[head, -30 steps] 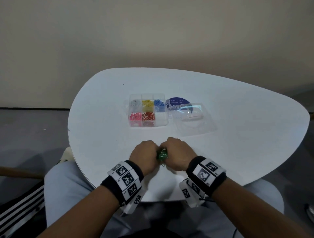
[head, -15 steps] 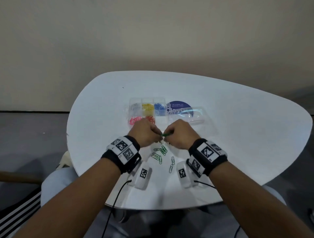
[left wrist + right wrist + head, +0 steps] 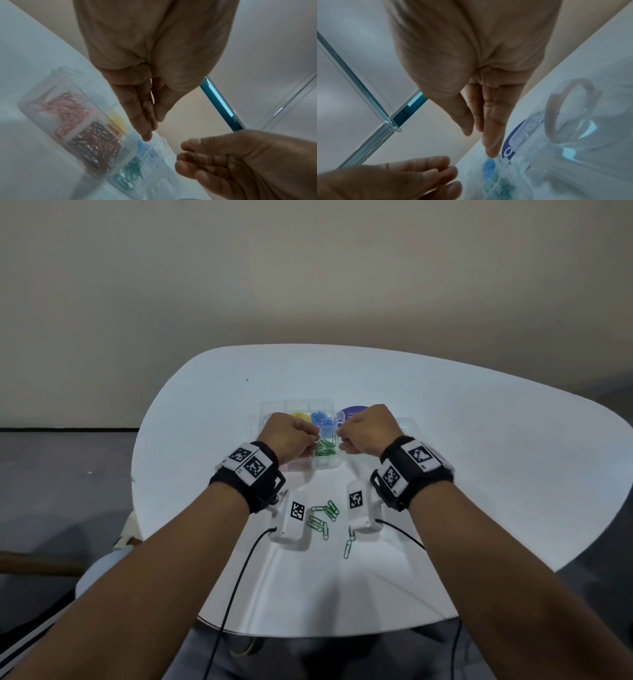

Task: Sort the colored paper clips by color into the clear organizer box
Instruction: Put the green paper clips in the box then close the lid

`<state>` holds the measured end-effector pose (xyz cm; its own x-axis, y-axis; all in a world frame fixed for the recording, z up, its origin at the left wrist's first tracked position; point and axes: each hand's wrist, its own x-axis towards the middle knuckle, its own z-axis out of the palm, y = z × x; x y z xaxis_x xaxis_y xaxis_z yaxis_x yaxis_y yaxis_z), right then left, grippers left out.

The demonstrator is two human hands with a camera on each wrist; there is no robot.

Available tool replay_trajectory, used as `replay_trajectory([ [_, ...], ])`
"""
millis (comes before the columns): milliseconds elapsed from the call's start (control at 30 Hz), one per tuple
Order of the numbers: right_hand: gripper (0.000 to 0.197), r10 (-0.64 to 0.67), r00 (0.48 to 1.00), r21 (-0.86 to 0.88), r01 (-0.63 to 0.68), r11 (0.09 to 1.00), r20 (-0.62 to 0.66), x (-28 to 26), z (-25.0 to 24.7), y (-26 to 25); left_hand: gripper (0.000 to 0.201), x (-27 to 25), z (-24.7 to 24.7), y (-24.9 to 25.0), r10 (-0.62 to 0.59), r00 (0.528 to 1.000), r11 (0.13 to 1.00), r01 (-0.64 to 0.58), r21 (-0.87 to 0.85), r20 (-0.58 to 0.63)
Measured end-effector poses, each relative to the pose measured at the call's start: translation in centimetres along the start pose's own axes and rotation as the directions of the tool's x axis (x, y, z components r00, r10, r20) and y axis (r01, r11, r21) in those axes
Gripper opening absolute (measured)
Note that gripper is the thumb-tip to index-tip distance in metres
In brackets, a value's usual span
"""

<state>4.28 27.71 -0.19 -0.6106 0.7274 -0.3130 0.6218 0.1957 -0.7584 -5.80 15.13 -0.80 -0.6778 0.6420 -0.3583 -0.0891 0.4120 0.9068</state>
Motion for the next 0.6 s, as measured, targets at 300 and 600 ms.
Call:
replay_trajectory([
  [300,0.014,-0.133,0.979,-0.168,0.158,0.973,0.153,-5.8,-0.4,2.0,0.015,-4.6,-2.8,-1.9,0.148,0.977,0.888,-0.199,0.414,0.153],
  [600,0.041,-0.003,0.983,-0.515,0.098,0.851,0.184,-8.5,4.0,3.9,0.05,-7.6,0.7,-5.6,0.044,0.923,0.415,-0.365,0.833,0.382],
])
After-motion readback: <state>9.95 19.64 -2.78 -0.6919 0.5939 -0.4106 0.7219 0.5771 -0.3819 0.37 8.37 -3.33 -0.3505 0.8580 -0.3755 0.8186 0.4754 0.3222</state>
